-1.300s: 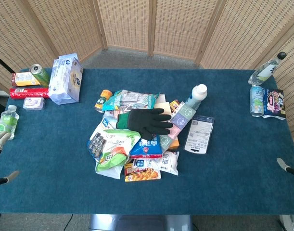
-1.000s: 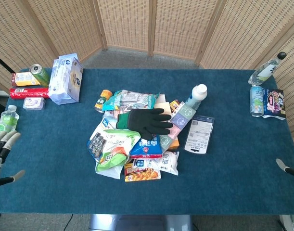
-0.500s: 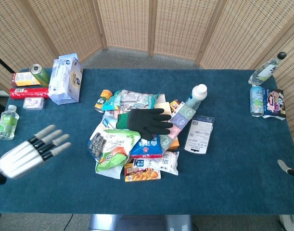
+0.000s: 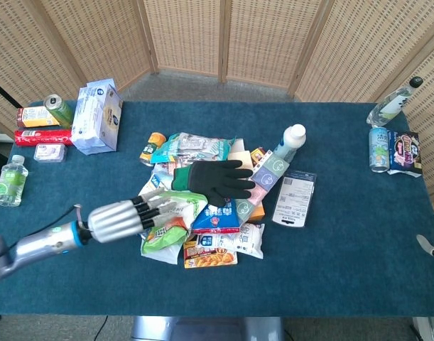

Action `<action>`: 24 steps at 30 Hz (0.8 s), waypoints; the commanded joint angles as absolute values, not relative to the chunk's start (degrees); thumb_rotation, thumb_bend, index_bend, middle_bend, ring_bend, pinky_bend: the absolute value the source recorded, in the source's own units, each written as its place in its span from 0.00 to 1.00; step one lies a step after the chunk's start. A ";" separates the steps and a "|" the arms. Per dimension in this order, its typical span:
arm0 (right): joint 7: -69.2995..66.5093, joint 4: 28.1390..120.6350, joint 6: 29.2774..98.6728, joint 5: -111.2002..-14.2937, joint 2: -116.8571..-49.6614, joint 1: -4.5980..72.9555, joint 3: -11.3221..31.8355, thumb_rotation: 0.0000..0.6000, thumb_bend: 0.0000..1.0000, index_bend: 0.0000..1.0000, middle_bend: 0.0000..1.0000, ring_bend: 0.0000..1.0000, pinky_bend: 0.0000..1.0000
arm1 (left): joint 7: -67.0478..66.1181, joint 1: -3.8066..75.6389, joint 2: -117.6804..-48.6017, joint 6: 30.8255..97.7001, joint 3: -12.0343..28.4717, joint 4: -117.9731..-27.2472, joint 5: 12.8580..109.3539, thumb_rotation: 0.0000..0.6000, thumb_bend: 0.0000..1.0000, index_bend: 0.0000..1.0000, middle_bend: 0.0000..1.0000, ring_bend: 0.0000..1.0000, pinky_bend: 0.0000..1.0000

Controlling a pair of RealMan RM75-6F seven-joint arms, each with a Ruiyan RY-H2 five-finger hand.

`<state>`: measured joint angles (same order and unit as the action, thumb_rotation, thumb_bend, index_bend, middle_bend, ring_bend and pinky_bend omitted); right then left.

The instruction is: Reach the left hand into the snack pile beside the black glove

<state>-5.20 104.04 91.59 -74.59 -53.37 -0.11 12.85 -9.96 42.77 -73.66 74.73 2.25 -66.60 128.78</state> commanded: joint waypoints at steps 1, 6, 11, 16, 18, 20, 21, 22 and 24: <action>-6.35 104.02 91.51 -74.16 -52.87 -0.36 13.13 1.00 0.00 0.00 0.00 0.00 0.00 | -11.44 45.16 -76.54 71.98 1.96 -67.37 127.88 1.00 0.00 0.00 0.00 0.00 0.00; -8.44 103.96 91.59 -73.99 -52.12 -0.75 13.43 1.00 0.00 0.00 0.00 0.00 0.00 | -14.33 47.99 -80.21 68.24 1.95 -66.82 126.54 1.00 0.00 0.00 0.00 0.00 0.00; -9.96 104.12 92.06 -74.95 -51.53 -1.16 13.33 1.00 0.00 0.00 0.00 0.00 0.00 | -11.95 49.99 -82.65 69.70 0.80 -66.88 126.22 1.00 0.00 0.61 0.42 0.38 0.49; -10.75 104.18 92.21 -75.07 -51.24 -1.29 13.44 1.00 0.00 0.00 0.00 0.00 0.00 | -13.08 50.47 -82.03 71.03 -0.71 -67.44 126.55 1.00 0.00 0.95 0.87 0.90 0.87; -10.97 104.22 92.24 -75.16 -51.18 -1.36 13.39 1.00 0.00 0.00 0.00 0.00 0.00 | -13.99 50.42 -80.87 72.00 -0.87 -68.65 126.45 1.00 0.00 0.96 0.88 0.91 0.88; -11.00 104.33 92.27 -75.33 -51.14 -1.36 13.36 1.00 0.00 0.00 0.00 0.00 0.00 | -14.73 50.44 -79.30 72.88 -1.10 -70.15 126.52 1.00 0.00 0.96 0.89 0.91 0.88; -10.90 104.41 92.29 -75.42 -51.12 -1.35 13.33 1.00 0.00 0.00 0.00 0.00 0.00 | -14.99 50.43 -78.54 73.26 -1.18 -70.90 126.53 1.00 0.00 0.96 0.89 0.91 0.88; -10.77 104.51 92.32 -75.53 -51.11 -1.35 13.29 1.00 0.00 0.00 0.00 0.00 0.00 | -15.34 50.40 -77.73 73.67 -1.20 -71.71 126.53 1.00 0.00 0.96 0.89 0.91 0.88; -10.48 104.74 92.38 -75.74 -51.14 -1.33 13.19 1.00 0.00 0.00 0.00 0.00 0.00 | -16.17 50.18 -75.72 74.88 -1.04 -73.89 126.39 1.00 0.00 0.96 0.89 0.91 0.88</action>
<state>-10.50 104.71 92.36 -75.70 -51.13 -1.34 13.21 -15.34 50.33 -77.19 73.82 -1.03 -72.36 126.47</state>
